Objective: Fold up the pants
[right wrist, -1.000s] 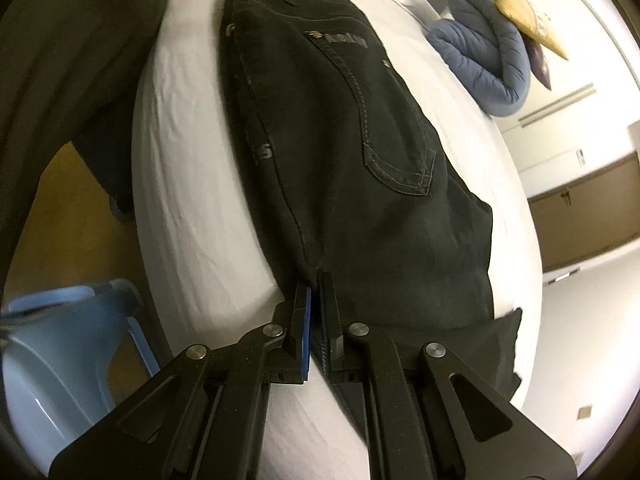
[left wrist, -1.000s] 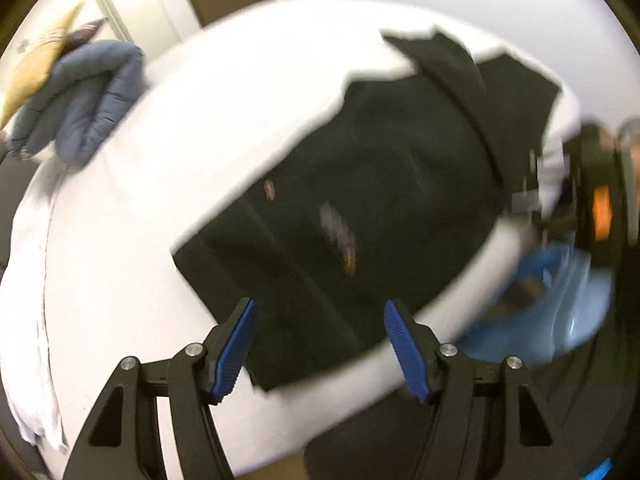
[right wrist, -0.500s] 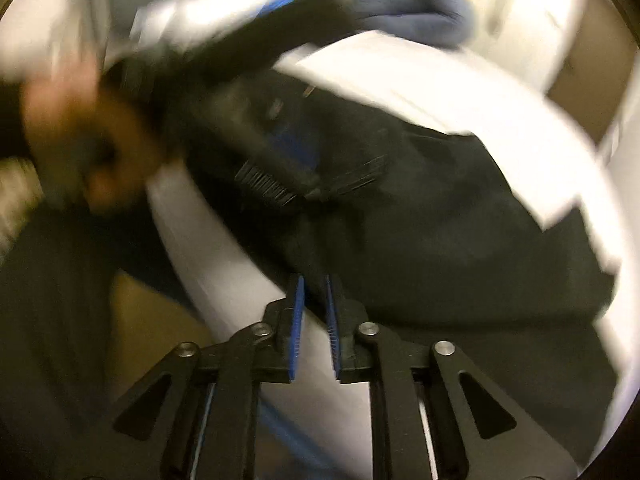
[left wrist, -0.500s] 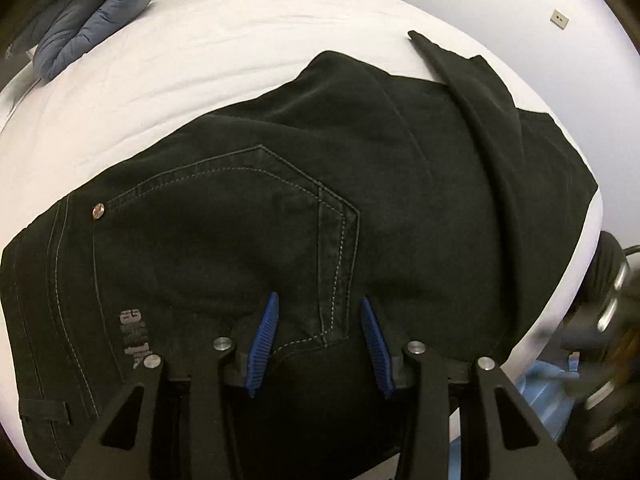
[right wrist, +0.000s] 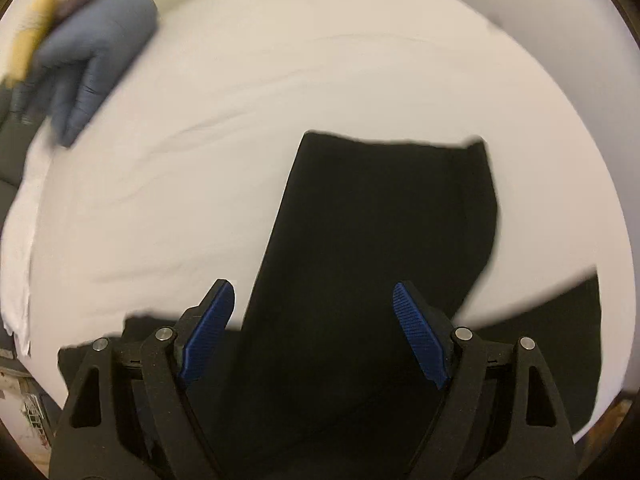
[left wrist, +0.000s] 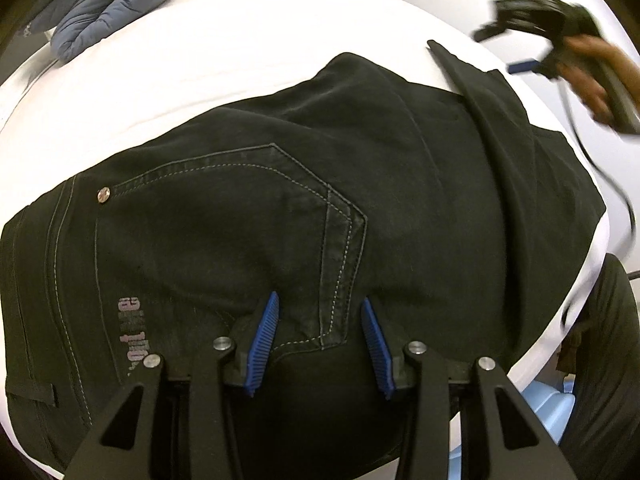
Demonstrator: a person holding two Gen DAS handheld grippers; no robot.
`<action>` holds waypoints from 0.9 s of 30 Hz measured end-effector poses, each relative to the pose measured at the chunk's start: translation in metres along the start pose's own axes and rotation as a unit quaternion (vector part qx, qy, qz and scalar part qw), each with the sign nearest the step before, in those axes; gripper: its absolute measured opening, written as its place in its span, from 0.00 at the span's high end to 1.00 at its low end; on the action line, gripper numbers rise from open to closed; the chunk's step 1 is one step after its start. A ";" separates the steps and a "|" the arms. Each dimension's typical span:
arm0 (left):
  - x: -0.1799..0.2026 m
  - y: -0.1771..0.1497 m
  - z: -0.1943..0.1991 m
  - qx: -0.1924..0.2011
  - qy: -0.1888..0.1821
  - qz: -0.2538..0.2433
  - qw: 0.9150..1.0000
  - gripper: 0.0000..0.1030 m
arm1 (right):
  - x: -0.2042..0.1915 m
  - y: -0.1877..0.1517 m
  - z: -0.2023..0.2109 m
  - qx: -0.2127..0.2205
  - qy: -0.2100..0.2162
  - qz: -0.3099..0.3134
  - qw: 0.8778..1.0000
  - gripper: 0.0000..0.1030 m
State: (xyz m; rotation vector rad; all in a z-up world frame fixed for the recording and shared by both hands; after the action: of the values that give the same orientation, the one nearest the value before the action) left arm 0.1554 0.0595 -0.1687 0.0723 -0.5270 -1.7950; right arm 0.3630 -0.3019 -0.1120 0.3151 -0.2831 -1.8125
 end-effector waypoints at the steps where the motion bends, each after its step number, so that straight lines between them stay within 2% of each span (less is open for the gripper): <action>1: 0.000 0.000 0.000 0.002 0.001 0.001 1.000 0.56 | -0.001 0.016 -0.007 -0.005 -0.027 0.000 1.000 0.21; 6: -0.007 -0.006 0.008 0.003 0.000 -0.002 1.000 0.56 | -0.009 0.066 -0.041 -0.052 -0.059 0.002 0.997 0.21; 9: -0.008 -0.006 0.010 0.005 -0.004 -0.002 1.000 0.56 | -0.020 0.078 -0.056 -0.073 -0.080 0.018 0.994 0.21; 13: -0.009 -0.007 0.012 0.008 -0.007 0.000 1.000 0.56 | -0.023 0.089 -0.072 -0.101 -0.128 0.030 0.986 0.21; 20: -0.009 -0.007 0.013 0.012 -0.008 0.005 1.000 0.56 | -0.027 0.108 -0.094 -0.118 -0.117 0.035 0.985 0.21; 21: -0.009 -0.007 0.014 0.012 -0.008 0.005 1.000 0.56 | -0.027 0.101 -0.098 -0.121 -0.116 0.037 0.985 0.21; 24: -0.010 -0.007 0.014 0.013 -0.009 0.007 1.000 0.56 | -0.032 0.098 -0.107 -0.132 -0.118 0.035 0.984 0.31; 26: -0.010 -0.007 0.014 0.015 -0.010 0.008 1.000 0.56 | -0.029 0.098 -0.111 -0.135 -0.108 0.032 0.984 0.33; 27: -0.010 -0.007 0.014 0.015 -0.011 0.008 1.000 0.56 | -0.029 0.100 -0.112 -0.132 -0.102 0.036 0.985 0.40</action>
State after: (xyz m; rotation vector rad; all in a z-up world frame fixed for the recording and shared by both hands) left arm 0.1473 0.0750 -0.1609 0.0702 -0.5688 -1.7739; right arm 0.5002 -0.3028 -0.1789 -0.0677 -0.1906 -1.7876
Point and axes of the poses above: each gripper's, at about its wrist camera, not at the fingertips, and z roughly against the way its jaws point, x to its right, y to its top, the point moved 1 cm from there along -z, roughly the way its jaws point, and after that the axes turned 10 degrees about z, right-handed, at the moved point
